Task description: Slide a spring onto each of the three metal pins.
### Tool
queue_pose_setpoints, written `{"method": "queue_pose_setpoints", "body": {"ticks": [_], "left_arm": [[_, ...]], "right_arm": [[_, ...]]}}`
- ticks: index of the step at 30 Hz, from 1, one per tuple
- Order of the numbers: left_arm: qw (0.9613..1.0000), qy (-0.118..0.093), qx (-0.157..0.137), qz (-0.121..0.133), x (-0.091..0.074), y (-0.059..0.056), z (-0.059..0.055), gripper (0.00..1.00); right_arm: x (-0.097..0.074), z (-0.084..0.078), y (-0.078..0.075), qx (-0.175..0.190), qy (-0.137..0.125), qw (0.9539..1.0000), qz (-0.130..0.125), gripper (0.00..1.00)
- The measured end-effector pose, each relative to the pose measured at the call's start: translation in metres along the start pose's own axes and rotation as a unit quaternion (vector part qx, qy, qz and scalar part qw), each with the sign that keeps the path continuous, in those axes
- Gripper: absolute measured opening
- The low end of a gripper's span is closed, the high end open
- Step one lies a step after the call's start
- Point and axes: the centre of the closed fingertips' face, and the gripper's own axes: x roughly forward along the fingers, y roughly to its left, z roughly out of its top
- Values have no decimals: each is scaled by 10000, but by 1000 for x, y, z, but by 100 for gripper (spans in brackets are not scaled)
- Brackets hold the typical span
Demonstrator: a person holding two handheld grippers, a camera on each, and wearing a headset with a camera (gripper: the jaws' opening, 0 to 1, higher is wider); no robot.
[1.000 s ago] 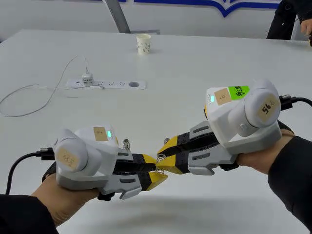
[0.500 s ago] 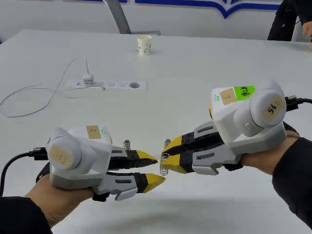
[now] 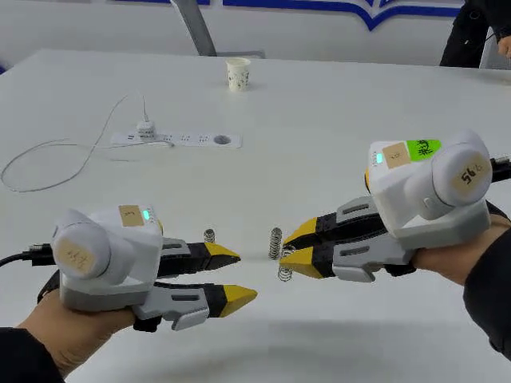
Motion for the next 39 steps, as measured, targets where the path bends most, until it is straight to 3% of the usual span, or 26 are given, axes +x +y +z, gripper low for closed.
{"method": "queue_pose_setpoints", "body": {"ticks": [30,39], "left_arm": [[9969,1,-466,638,-41,26,-27,43],[9956,-40,-538,767,-47,30,-28,46]], "right_arm": [[-28,-7,-35,242,-82,9983,-532,12],[-36,-11,-46,328,-88,9971,-686,12]]}}
